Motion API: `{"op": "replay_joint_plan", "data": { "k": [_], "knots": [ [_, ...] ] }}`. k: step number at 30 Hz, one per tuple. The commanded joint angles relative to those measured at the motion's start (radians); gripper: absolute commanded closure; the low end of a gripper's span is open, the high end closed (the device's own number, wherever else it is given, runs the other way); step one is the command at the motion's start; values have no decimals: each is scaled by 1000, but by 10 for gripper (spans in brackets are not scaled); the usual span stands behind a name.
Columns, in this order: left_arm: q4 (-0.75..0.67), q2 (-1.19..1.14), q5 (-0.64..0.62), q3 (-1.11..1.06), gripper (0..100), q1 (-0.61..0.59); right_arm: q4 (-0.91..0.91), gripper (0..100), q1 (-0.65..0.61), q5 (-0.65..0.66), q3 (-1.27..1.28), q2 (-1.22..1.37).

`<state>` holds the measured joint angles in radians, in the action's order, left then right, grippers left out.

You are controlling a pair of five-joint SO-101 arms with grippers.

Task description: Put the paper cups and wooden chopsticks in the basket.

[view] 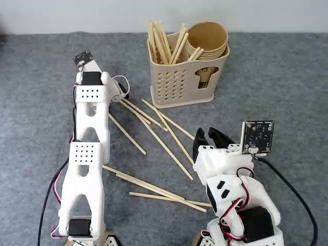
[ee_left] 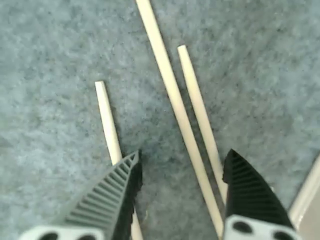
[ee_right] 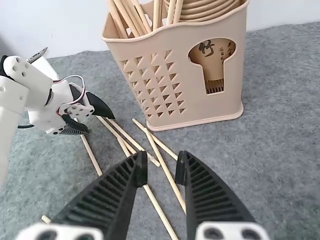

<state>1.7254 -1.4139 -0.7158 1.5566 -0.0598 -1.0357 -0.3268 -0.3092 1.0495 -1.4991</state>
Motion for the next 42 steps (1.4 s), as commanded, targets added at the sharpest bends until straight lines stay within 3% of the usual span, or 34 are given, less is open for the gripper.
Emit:
{"op": "replay_joint_plan", "data": {
  "k": [1, 6, 14, 25, 34, 42],
  "knots": [
    [31, 3, 51, 33, 813, -21, 16, 891, 7, -11, -3, -19],
    [31, 3, 167, 33, 919, -63, 16, 891, 7, -11, -3, -21],
    [31, 8, 299, 36, 934, -110, 21, 891, 7, -12, -3, -21],
    [34, 146, 308, 38, 930, -124, 19, 891, 7, -12, -3, -21],
    [31, 362, 305, -335, 757, -129, 22, 891, 7, -12, -3, -21],
    [-9, 423, 242, -515, 750, -89, 19, 891, 7, -12, -3, -21]
  ]
}}
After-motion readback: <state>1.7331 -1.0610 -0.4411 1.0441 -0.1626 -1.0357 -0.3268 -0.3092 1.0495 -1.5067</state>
